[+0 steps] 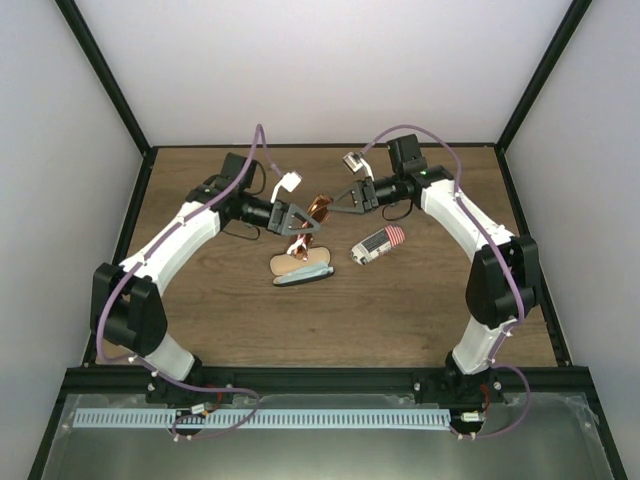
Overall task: Organize the sunglasses
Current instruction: Fold the sunglasses.
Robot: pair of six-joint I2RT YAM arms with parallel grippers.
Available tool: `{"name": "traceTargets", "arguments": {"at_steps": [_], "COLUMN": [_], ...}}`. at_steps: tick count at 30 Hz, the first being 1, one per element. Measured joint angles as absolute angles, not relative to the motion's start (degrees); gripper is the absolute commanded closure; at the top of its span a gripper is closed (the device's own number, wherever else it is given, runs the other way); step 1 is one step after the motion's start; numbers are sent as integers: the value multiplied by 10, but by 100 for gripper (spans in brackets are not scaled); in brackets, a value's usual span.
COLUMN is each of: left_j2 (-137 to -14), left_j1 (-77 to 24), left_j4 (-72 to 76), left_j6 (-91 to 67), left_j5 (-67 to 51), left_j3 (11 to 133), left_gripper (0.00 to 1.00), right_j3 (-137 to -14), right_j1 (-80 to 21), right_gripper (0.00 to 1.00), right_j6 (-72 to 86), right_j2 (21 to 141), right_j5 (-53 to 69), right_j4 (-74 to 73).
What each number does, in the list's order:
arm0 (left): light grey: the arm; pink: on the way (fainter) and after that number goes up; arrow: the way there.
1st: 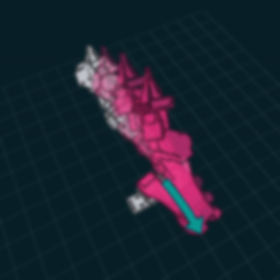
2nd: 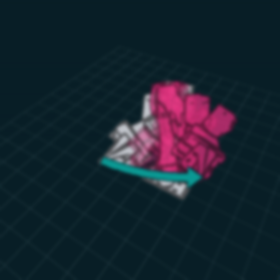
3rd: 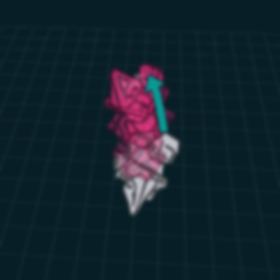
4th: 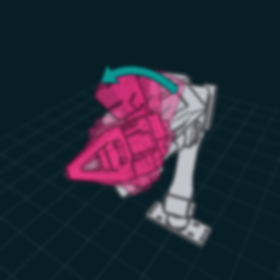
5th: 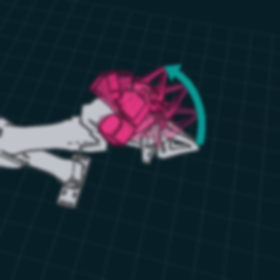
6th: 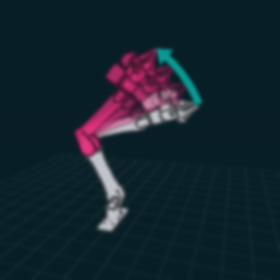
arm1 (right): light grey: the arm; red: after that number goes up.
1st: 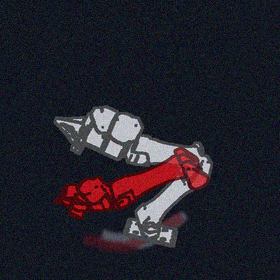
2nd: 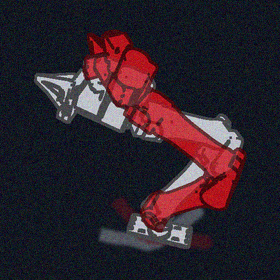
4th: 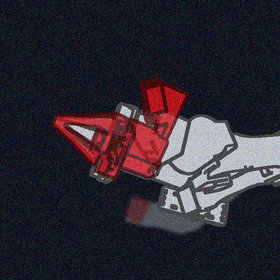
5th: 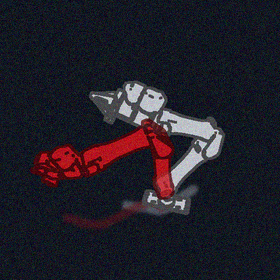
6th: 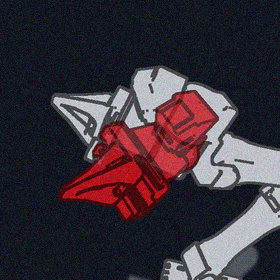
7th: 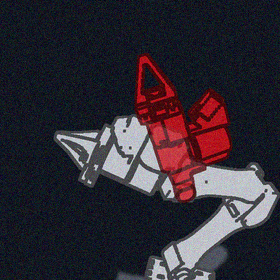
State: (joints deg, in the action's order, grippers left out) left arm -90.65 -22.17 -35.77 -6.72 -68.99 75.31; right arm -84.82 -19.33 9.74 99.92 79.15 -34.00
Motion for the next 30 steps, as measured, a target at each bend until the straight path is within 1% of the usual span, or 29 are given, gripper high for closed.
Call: {"name": "traceTargets", "arguments": {"at_steps": [1, 4, 9, 11, 16, 17, 19, 20, 22, 23, 28, 29, 30], "left_j2": [-906, -906, -890, -877, -833, -826, -814, -808, -806, -809, -861, -879, -896], "left_j1": [-222, -222, -209, -195, -151, -146, -143, -143, -143, -144, -151, -152, -153], "left_j4": [-355, -344, -294, -263, -185, -176, -165, -163, -163, -165, -175, -179, -182], "left_j6": [-69, -84, -134, -161, -232, -243, -261, -269, -281, -283, -286, -286, -286], "left_j5": [-689, -680, -632, -602, -484, -457, -391, -344, -287, -250, -125, -110, -102], "left_j3": [753, 753, 753, 748, 712, 706, 700, 696, 694, 694, 683, 679, 677], "left_gripper": [0, 0, 0, 0, 0, 3, 15, 16, 19, 22, 25, 25, 23], "right_j3": [-848, -848, -818, -796, -754, -745, -721, -707, -675, -656, -579, -569, -563], "right_j1": [-193, -193, -192, -192, -192, -192, -192, -192, -192, -192, -192, -192, -192], "right_gripper": [99, 99, 99, 99, 99, 99, 99, 99, 99, 99, 99, 99, 99], "right_j6": [101, 119, 189, 219, 292, 306, 335, 349, 381, 399, 471, 480, 487], "right_j2": [999, 999, 991, 984, 974, 973, 971, 968, 961, 956, 922, 911, 902], "right_j5": [790, 775, 736, 720, 681, 672, 654, 644, 622, 611, 552, 540, 532], "right_j4": [-339, -325, -253, -221, -147, -132, -103, -89, -61, -44, 6, 9, 11]}}
